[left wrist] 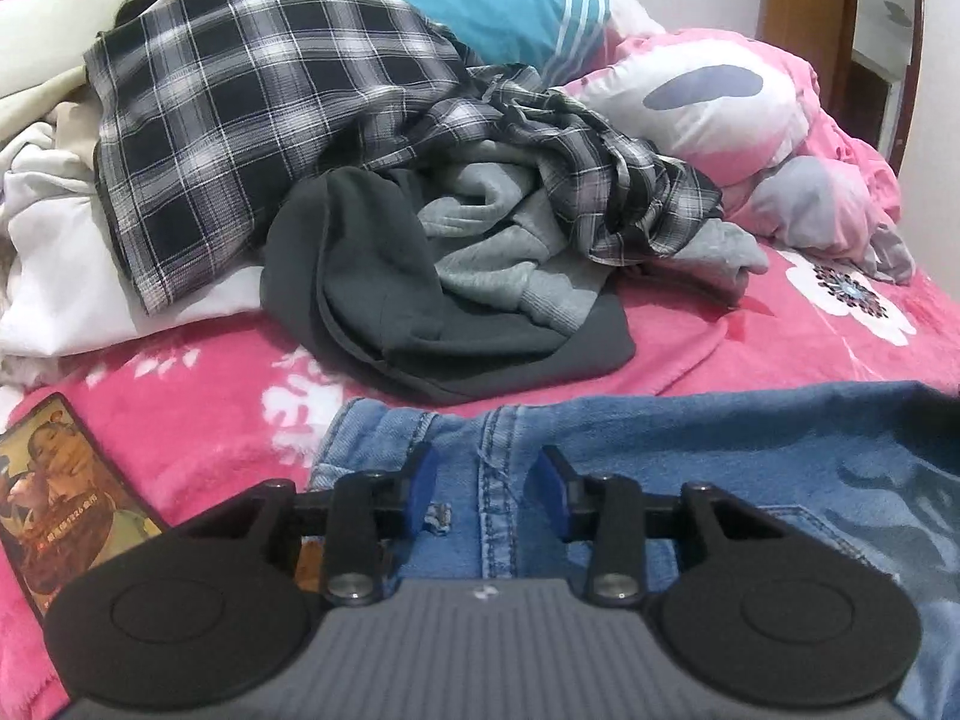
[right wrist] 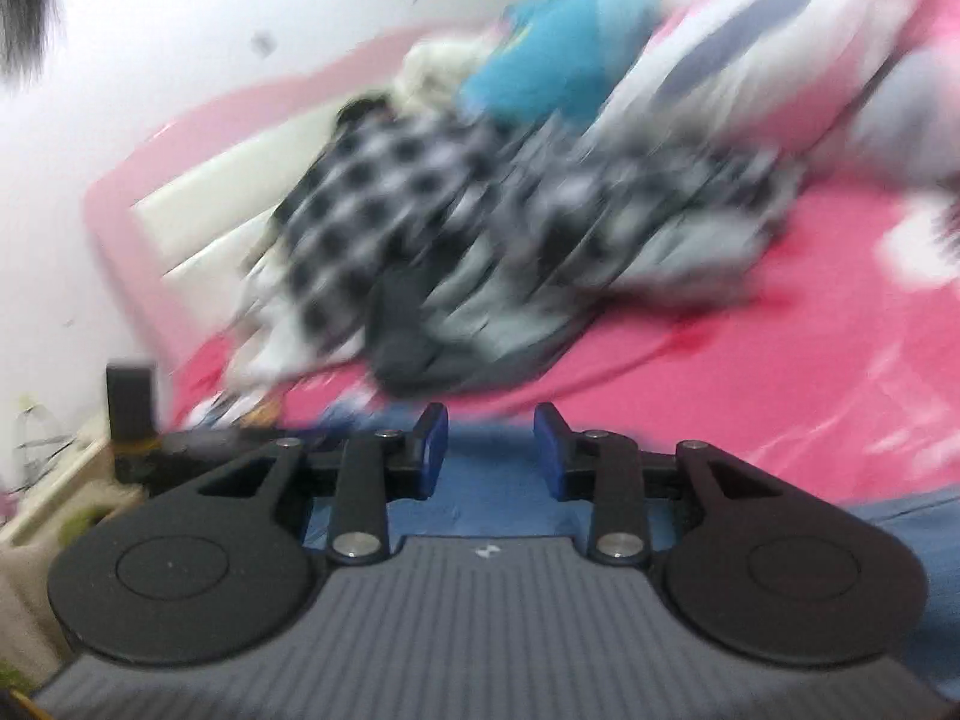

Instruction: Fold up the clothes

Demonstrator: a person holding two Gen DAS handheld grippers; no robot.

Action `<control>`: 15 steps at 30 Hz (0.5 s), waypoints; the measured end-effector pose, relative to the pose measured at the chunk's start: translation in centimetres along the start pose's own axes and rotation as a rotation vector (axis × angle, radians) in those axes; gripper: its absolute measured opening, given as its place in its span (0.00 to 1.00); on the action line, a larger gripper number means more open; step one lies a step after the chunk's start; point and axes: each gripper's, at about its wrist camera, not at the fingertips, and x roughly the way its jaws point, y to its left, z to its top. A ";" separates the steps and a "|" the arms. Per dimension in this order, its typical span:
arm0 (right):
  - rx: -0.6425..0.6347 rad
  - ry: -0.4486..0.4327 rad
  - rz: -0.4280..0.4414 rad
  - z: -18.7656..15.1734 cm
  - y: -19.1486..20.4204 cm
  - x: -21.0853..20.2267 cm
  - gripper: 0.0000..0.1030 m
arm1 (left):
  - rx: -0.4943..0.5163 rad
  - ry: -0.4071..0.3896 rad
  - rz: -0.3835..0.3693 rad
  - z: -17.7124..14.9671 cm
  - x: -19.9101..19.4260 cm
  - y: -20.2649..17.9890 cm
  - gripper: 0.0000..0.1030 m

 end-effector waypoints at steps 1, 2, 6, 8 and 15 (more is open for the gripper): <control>0.027 0.029 -0.030 -0.3 -0.6 1.6 0.28 | 0.000 -0.001 -0.002 0.0 0.0 0.1 0.39; 0.066 0.040 -0.063 -0.5 -1.4 2.8 0.26 | 0.004 -0.003 -0.003 -0.1 0.1 0.1 0.39; 0.480 -0.095 -0.031 -2.1 -7.8 3.9 0.08 | 0.017 -0.010 -0.013 -0.1 -0.2 -0.1 0.39; 0.608 -0.157 -0.004 -2.9 -9.3 3.4 0.07 | -0.002 -0.010 -0.016 0.1 -0.7 -0.1 0.41; 0.461 -0.141 -0.110 -2.8 -7.4 3.8 0.07 | 0.028 -0.064 -0.050 1.5 -2.6 -2.8 0.55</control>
